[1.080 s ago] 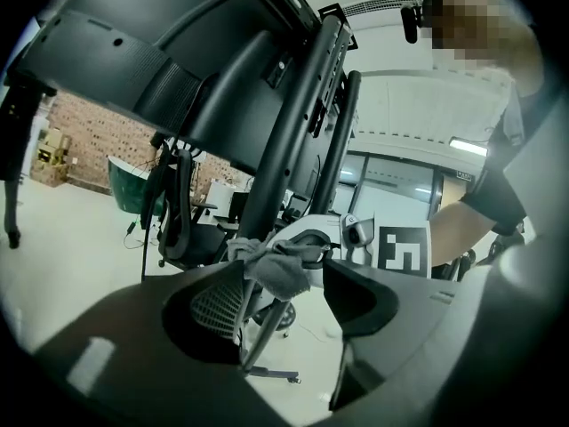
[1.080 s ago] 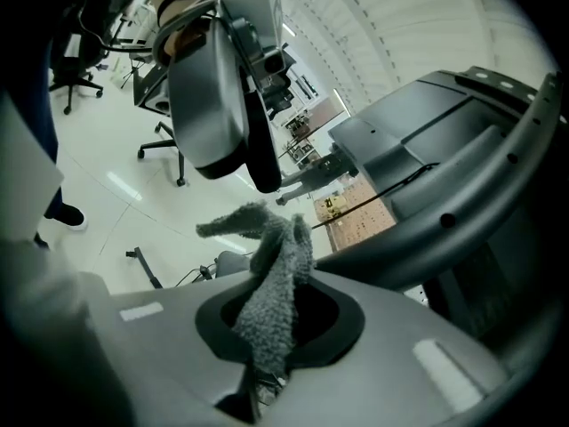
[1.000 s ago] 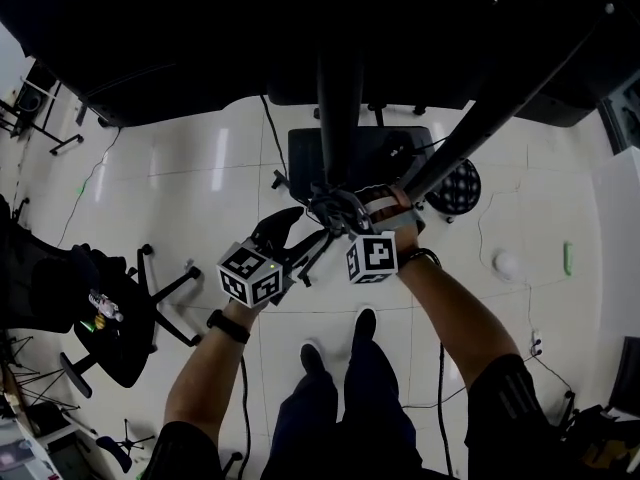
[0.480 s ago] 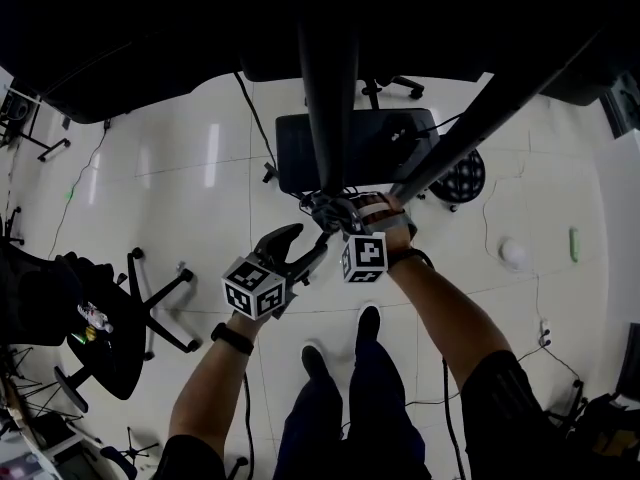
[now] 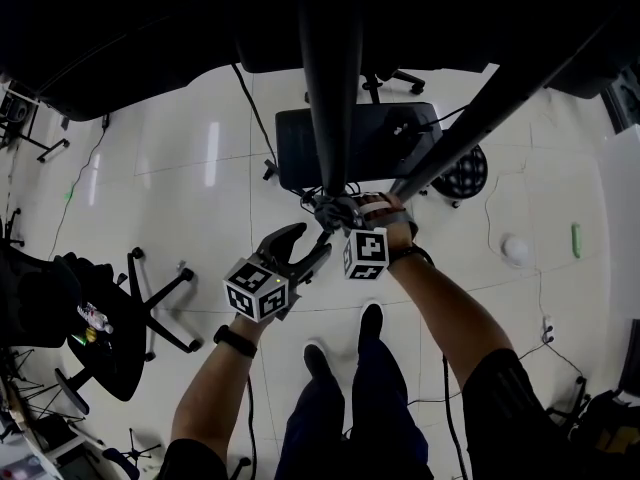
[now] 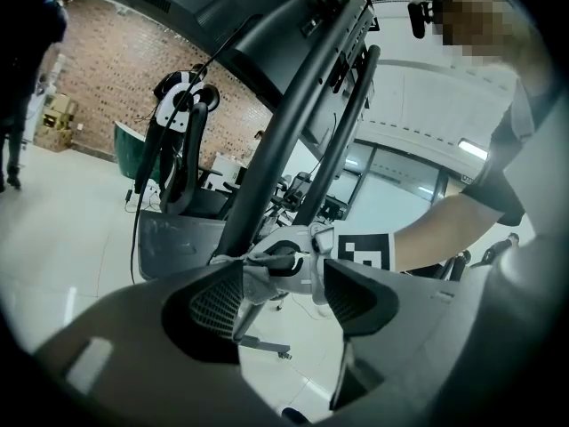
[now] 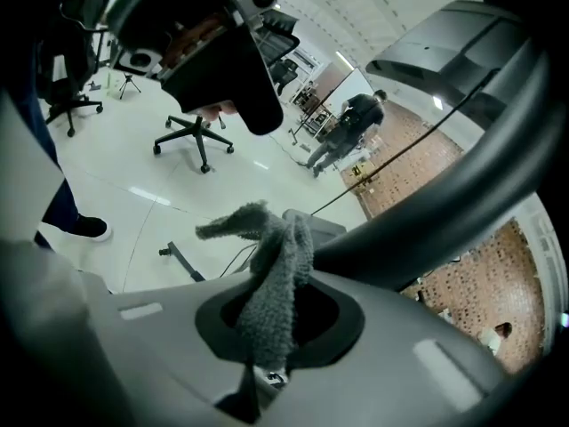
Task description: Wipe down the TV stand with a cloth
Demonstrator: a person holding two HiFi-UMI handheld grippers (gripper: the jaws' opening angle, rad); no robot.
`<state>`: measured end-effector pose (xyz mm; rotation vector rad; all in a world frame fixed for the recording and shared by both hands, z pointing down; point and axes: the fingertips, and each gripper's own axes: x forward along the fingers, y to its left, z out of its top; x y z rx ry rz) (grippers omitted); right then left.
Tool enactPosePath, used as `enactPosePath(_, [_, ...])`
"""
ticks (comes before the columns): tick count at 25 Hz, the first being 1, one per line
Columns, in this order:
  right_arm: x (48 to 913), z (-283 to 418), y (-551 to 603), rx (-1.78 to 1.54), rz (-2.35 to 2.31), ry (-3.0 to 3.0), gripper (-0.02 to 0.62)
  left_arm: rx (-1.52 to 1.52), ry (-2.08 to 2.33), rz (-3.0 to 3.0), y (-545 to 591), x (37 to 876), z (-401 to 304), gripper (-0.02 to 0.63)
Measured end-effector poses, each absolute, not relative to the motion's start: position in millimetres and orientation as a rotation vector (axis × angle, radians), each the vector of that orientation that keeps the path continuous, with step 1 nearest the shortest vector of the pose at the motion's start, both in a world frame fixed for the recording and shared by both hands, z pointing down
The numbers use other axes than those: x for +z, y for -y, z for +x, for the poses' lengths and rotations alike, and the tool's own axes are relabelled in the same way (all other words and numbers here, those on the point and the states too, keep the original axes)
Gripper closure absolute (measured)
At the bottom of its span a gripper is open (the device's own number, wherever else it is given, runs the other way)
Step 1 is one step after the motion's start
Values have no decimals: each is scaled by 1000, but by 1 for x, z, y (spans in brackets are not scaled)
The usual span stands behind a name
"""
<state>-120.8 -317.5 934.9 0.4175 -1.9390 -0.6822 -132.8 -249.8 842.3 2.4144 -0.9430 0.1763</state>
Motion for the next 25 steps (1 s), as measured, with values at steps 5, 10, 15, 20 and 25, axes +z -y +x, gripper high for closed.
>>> enactPosePath(5, [874, -124, 296, -562, 498, 2112, 569, 147, 954, 2455, 242, 802, -141, 296])
enactPosePath(10, [777, -114, 282, -667, 581, 2147, 569, 129, 951, 2561, 231, 740, -133, 296])
enactPosePath(15, [667, -103, 274, -747, 727, 2171, 569, 80, 903, 2661, 218, 662, -117, 296])
enactPosePath(20, [564, -88, 264, -778, 893, 2173, 569, 7, 869, 2724, 199, 582, -106, 301])
enactPosePath(25, [466, -73, 254, -929, 971, 2106, 569, -57, 842, 2823, 185, 500, -95, 301])
